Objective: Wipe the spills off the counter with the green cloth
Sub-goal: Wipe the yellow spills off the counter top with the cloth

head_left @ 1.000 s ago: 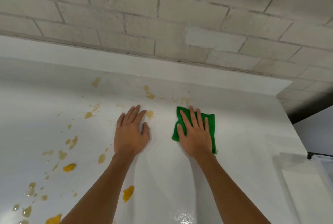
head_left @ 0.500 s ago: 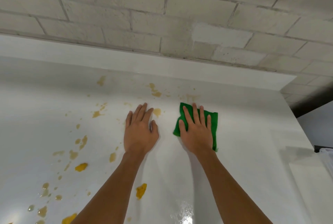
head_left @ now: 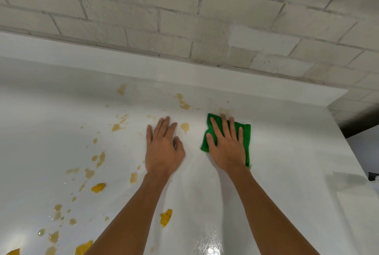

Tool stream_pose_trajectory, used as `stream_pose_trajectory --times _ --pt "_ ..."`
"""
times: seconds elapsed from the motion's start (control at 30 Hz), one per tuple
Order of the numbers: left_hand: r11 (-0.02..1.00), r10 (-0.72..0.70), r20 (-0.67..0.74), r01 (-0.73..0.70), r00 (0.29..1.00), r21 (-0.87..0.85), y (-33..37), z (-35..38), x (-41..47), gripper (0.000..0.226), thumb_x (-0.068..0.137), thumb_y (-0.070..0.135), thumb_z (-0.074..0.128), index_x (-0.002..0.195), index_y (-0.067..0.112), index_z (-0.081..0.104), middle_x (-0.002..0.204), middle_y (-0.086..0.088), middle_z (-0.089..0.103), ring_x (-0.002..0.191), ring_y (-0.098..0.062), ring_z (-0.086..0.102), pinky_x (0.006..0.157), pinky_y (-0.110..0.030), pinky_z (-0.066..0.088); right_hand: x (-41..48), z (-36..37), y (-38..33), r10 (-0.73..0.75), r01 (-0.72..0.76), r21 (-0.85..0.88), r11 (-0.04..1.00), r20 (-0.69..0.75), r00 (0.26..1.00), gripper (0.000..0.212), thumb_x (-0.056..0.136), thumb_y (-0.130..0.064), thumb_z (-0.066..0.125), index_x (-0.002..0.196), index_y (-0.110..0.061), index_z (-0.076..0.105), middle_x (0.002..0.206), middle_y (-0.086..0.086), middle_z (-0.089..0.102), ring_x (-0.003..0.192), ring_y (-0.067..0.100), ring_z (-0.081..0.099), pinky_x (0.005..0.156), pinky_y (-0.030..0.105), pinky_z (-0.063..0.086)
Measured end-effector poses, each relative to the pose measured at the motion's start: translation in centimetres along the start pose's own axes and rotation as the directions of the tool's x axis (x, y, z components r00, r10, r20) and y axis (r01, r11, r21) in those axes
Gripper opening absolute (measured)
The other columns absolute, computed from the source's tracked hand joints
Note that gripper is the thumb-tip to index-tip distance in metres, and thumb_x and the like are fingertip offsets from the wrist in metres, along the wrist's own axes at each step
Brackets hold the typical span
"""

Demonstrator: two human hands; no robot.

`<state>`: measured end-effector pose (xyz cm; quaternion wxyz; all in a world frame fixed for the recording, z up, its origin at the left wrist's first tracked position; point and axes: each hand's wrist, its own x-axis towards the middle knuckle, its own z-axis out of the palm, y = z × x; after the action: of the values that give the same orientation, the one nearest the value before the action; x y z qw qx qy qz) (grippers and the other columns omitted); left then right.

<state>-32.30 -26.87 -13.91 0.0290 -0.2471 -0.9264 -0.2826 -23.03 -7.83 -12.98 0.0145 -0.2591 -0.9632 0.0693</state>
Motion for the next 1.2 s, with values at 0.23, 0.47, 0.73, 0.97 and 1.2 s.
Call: stream_pose_trajectory --times 0.23,0.47,0.73,0.97,1.2 --pt "0.998 0.008 -0.059 -0.012 0.998 -0.064 -0.2 0.2 -0.1 0.057 0.093 0.025 0.044 0.147 0.013 0.058 0.164 -0.006 0.042 0.157 -0.019 0.029 0.13 -0.053 0.013 -1.2 0.4 -1.6 -0.358 0.359 -0.025 0.933 0.032 0.933 0.063 0.111 -0.057 0.015 0.17 -0.037 0.01 0.179 -0.006 -0.003 0.165 0.019 -0.009 0.133 0.053 0.001" --pt "0.997 0.004 -0.068 -0.009 0.998 -0.073 -0.1 0.2 -0.2 0.056 0.093 0.024 0.044 0.147 0.015 0.058 0.165 -0.004 0.041 0.157 -0.017 0.027 0.131 -0.052 0.013 0.5 0.4 1.0 -0.123 0.122 -0.017 0.992 -0.021 0.992 0.065 0.108 -0.06 0.016 0.169 -0.039 0.018 0.179 -0.002 0.006 0.166 0.025 0.001 0.131 0.06 0.012" --pt "0.996 0.013 -0.092 -0.021 0.996 -0.085 -0.4 0.4 -0.2 0.055 0.093 0.021 0.047 0.145 0.013 0.061 0.162 -0.005 0.046 0.155 -0.018 0.033 0.13 -0.052 0.016 -1.7 0.3 -1.5 -0.416 0.418 -0.024 0.908 0.048 0.908 0.062 0.112 -0.058 0.017 0.17 -0.039 0.009 0.179 -0.009 -0.005 0.165 0.016 -0.012 0.134 0.051 -0.002" --pt "0.995 0.0 -0.095 -0.01 0.995 -0.096 -0.2 0.2 -0.1 0.054 0.092 0.02 0.047 0.144 0.013 0.061 0.161 -0.005 0.047 0.155 -0.018 0.034 0.13 -0.052 0.017 0.9 0.4 -0.2 -0.151 0.15 -0.022 0.988 -0.018 0.988 0.065 0.109 -0.058 0.018 0.17 -0.036 0.019 0.179 -0.001 0.007 0.166 0.026 0.002 0.131 0.061 0.012" --pt "0.994 -0.002 -0.121 -0.011 0.993 -0.111 -0.3 0.5 -0.1 0.053 0.091 0.016 0.047 0.14 0.012 0.064 0.158 -0.006 0.051 0.152 -0.02 0.039 0.129 -0.052 0.019 -1.4 0.3 -2.0 -0.448 0.449 -0.026 0.893 0.039 0.893 0.06 0.112 -0.056 0.017 0.17 -0.038 0.014 0.179 -0.007 -0.001 0.165 0.017 -0.008 0.134 0.053 0.001"
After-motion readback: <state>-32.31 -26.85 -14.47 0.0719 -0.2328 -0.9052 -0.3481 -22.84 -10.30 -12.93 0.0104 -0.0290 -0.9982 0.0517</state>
